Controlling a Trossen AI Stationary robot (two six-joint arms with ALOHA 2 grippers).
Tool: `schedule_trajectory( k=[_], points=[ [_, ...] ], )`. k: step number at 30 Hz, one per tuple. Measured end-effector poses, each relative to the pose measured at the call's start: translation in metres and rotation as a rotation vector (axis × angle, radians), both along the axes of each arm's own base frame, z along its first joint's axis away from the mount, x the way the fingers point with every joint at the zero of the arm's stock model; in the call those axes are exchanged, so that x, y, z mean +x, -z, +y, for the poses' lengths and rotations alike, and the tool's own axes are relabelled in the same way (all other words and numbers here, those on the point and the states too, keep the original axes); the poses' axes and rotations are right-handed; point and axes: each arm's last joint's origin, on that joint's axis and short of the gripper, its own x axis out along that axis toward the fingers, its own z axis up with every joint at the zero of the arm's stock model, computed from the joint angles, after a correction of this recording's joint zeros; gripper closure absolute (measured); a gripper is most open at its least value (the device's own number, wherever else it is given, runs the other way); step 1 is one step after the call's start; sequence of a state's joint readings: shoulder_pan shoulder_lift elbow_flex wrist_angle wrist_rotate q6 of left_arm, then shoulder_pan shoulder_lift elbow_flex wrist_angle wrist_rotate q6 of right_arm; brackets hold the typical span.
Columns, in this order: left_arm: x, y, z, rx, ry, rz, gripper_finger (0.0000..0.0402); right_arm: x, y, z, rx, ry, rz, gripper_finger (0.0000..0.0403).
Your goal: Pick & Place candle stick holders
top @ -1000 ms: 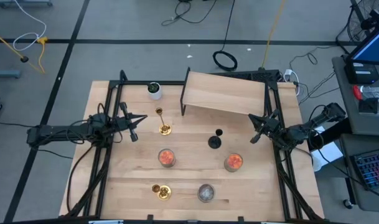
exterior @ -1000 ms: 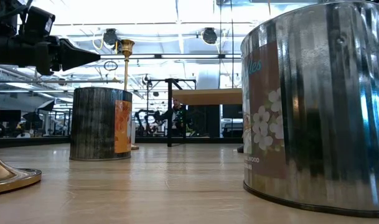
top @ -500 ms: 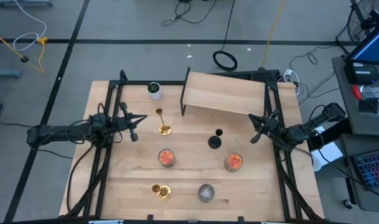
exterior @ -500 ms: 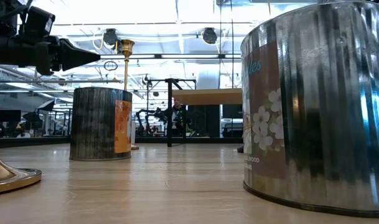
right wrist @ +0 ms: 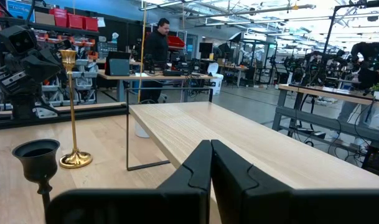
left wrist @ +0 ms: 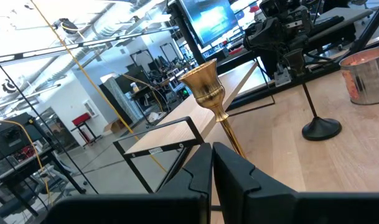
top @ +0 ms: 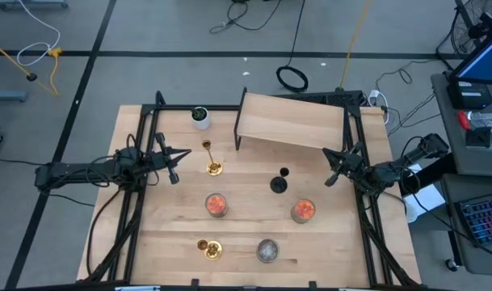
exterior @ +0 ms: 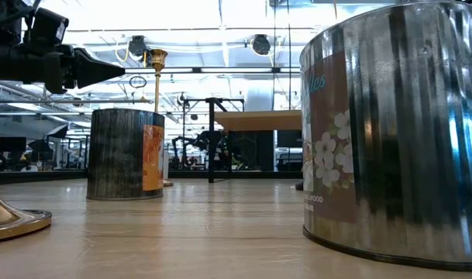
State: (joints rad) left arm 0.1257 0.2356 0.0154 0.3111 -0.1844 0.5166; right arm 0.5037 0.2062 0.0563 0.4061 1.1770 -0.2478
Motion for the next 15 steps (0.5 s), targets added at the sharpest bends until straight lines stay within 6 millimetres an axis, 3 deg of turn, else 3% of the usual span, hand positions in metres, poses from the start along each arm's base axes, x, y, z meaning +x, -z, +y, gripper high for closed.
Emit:
schedule_trajectory(
  k=[15],
  points=[
    [-0.0020, -0.0083, 0.0023, 0.044, -0.095, -0.071, 0.0380, 0.0000, -0.0001, 0.0000, 0.001, 0.000, -0.001, 0.0399]
  ],
)
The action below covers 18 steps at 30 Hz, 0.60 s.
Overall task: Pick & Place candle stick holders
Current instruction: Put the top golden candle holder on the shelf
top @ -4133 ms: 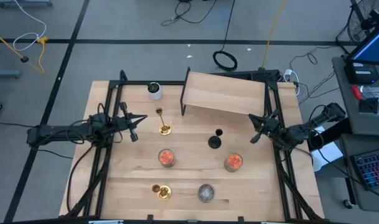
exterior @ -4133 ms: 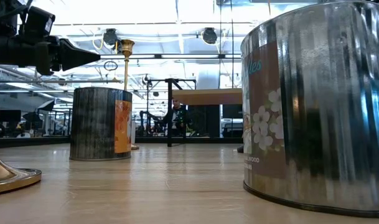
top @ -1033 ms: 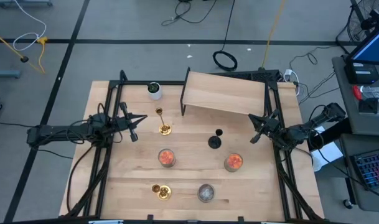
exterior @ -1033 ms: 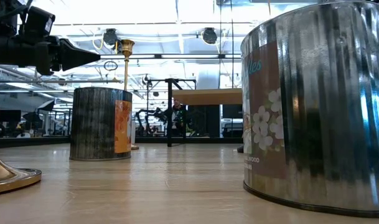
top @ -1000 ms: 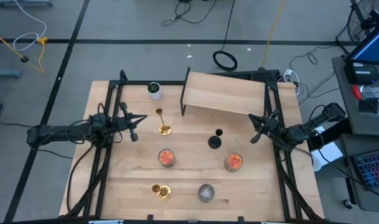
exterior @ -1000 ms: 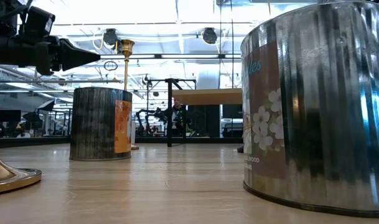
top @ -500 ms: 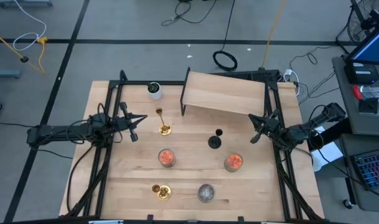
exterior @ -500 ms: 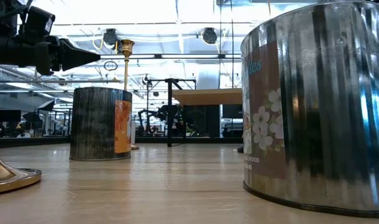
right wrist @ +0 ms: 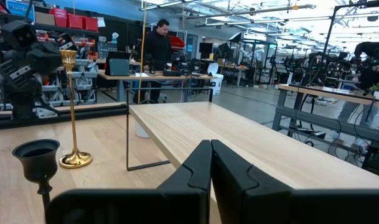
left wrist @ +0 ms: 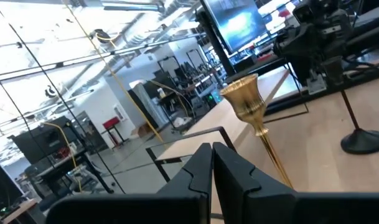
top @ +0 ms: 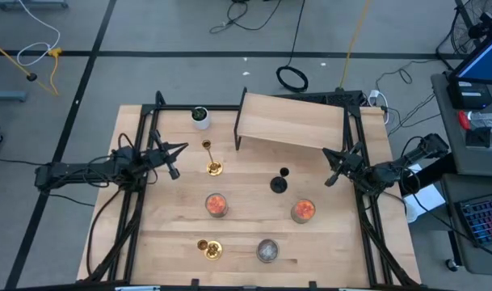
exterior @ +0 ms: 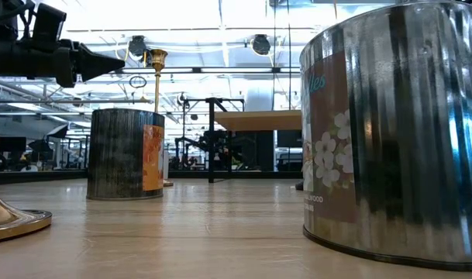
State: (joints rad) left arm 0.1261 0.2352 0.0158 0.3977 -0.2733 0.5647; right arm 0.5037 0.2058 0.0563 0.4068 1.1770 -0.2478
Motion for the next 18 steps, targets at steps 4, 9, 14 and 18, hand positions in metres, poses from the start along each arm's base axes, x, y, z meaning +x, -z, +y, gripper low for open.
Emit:
schedule_trajectory(
  k=[4, 9, 14, 18],
  points=[
    [0.0008, 0.0013, -0.0015, -0.189, 0.079, -0.063, 0.0380, 0.0000, 0.0000, 0.0000, 0.000, 0.000, 0.000, 0.0399],
    [0.0006, -0.0005, -0.0021, -0.491, 0.155, -0.199, 0.0380, 0.0000, -0.0001, 0.0000, -0.001, -0.002, -0.001, 0.0399],
    [0.0009, 0.0007, -0.0022, -0.513, 0.159, -0.193, 0.0380, -0.0006, -0.0035, -0.0003, 0.021, -0.004, -0.040, 0.0399],
    [0.0010, 0.0012, -0.0025, -0.511, 0.168, -0.184, 0.0380, -0.0010, -0.0053, -0.0005, 0.032, -0.003, -0.060, 0.0399]
  ],
)
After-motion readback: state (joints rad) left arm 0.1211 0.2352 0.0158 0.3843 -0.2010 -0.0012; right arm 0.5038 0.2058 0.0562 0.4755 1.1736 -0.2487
